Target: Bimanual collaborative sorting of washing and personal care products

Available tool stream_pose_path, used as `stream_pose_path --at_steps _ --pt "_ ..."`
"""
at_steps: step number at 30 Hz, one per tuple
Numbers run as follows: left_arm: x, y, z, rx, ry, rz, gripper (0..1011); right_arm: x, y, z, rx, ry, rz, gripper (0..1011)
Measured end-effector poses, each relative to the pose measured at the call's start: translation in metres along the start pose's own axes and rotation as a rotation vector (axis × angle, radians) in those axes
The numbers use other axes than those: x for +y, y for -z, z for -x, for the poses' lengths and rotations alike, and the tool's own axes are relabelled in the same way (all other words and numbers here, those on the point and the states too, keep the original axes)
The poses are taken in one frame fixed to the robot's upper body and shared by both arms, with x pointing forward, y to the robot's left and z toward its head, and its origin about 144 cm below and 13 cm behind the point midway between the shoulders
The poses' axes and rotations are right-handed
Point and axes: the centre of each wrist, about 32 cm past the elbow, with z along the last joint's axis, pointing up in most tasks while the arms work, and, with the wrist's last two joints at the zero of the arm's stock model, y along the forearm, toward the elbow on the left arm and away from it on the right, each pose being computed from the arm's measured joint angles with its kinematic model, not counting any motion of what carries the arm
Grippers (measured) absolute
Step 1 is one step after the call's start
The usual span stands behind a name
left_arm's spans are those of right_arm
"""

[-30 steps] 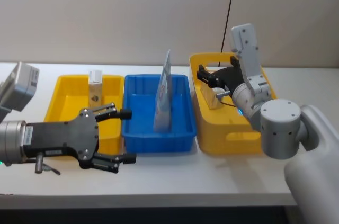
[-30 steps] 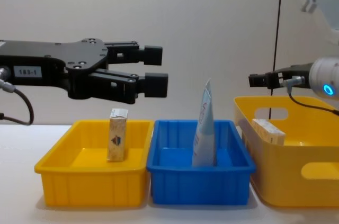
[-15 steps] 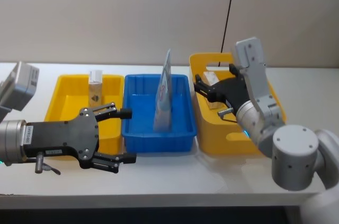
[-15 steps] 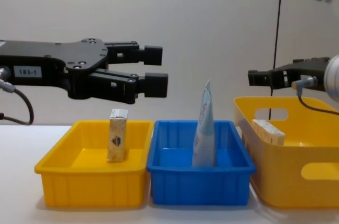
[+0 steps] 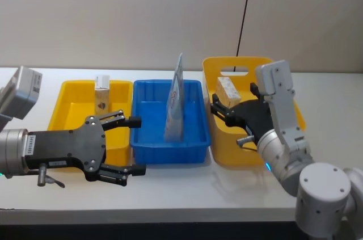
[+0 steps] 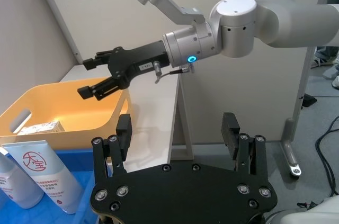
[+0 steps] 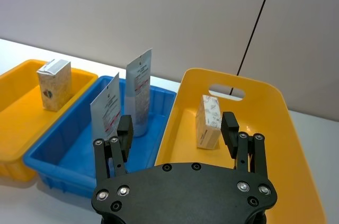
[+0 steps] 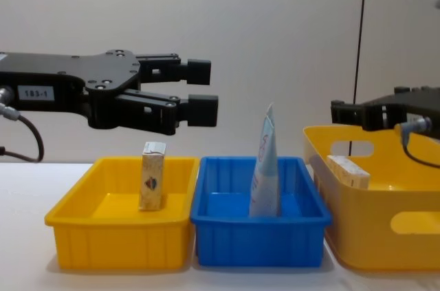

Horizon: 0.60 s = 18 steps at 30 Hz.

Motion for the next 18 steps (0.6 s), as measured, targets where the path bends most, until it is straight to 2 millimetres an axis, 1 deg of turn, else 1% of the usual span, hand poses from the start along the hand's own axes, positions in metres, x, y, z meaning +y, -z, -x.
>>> stream_pose_path --at_steps 9,15,18 --pt "0.000 0.000 0.000 0.000 0.000 0.000 1001 -0.008 0.008 0.010 0.025 -0.013 -0.011 1003" --pt "0.000 0.000 0.000 0.000 0.000 0.000 1001 -0.009 0.011 0.017 0.036 -0.040 -0.022 1003" --pt "0.000 0.000 0.000 0.000 0.000 0.000 1001 -0.008 0.013 0.023 0.043 -0.068 -0.024 1004"
